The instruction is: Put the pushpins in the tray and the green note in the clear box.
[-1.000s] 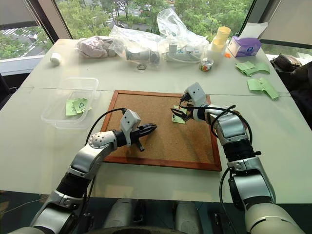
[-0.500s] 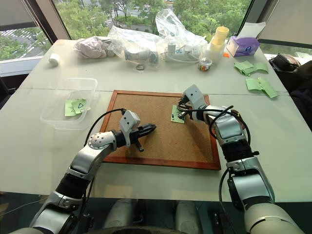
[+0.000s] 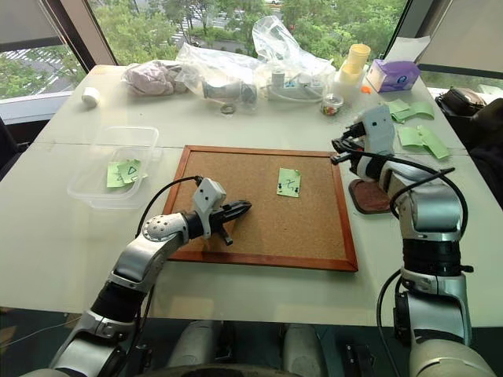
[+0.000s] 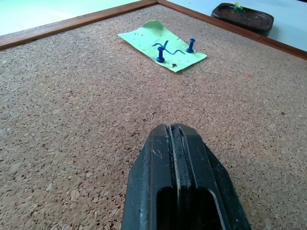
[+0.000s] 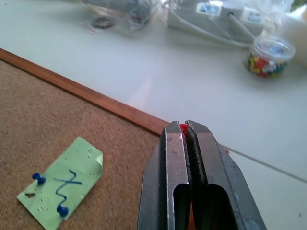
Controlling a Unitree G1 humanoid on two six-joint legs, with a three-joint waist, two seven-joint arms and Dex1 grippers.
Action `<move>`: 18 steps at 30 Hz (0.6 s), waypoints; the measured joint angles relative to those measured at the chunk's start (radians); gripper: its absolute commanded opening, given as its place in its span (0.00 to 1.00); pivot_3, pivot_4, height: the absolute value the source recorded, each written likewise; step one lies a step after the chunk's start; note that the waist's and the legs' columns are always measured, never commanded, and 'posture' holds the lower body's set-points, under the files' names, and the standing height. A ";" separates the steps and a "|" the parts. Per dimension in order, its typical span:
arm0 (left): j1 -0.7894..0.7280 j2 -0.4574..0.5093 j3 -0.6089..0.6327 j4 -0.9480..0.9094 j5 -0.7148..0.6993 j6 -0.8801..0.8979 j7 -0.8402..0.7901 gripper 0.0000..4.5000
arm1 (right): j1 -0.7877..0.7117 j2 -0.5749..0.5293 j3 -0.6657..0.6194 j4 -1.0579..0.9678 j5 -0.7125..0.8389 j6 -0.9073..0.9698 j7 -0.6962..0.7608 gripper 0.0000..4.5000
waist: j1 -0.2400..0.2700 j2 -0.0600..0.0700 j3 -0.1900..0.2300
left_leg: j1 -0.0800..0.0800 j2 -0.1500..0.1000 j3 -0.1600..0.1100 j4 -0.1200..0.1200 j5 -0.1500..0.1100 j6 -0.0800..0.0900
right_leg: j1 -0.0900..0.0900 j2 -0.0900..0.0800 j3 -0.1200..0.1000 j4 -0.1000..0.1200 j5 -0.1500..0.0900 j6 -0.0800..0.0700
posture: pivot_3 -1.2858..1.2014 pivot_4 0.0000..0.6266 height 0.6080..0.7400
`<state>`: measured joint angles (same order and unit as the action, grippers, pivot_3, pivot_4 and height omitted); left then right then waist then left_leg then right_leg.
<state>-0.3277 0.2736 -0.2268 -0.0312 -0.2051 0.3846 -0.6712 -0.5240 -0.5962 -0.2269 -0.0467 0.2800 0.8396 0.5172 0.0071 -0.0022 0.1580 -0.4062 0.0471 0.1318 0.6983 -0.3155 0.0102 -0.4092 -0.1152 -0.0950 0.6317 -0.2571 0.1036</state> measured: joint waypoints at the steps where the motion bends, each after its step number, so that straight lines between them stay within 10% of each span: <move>1: 0.002 0.000 0.001 -0.001 0.000 0.000 0.000 0.00 | 0.018 -0.005 -0.015 -0.001 0.001 0.009 -0.005 0.01 | 0.000 0.000 0.000 | 0.000 0.000 0.000 0.000 0.000 0.000 | 0.000 0.000 0.000 0.000 0.000 0.000 | 0.52 0.24 1.00; 14: 0.000 -0.002 0.003 0.010 0.002 -0.002 -0.007 0.00 | 0.192 -0.067 -0.101 0.055 0.005 0.014 -0.046 0.01 | 0.000 0.007 -0.004 | 0.001 0.000 0.000 0.000 0.000 0.000 | 0.000 0.000 0.000 0.000 0.000 0.000 | 0.52 0.24 1.00; 18: -0.001 -0.002 0.002 0.011 0.008 -0.003 -0.007 0.00 | 0.204 -0.065 -0.101 0.055 0.023 0.016 -0.040 0.39 | 0.000 0.007 -0.004 | 0.000 0.000 0.000 0.000 0.000 0.000 | 0.000 0.000 0.000 0.000 0.000 0.000 | 0.52 0.24 1.00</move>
<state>-0.3285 0.2711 -0.2250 -0.0200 -0.1975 0.3811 -0.6785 -0.3204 -0.6617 -0.3277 0.0081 0.3028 0.8556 0.4775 0.0072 0.0043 0.1541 -0.4057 0.0470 0.1314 0.6983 -0.3157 0.0106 -0.4089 -0.1151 -0.0948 0.6315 -0.2571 0.1037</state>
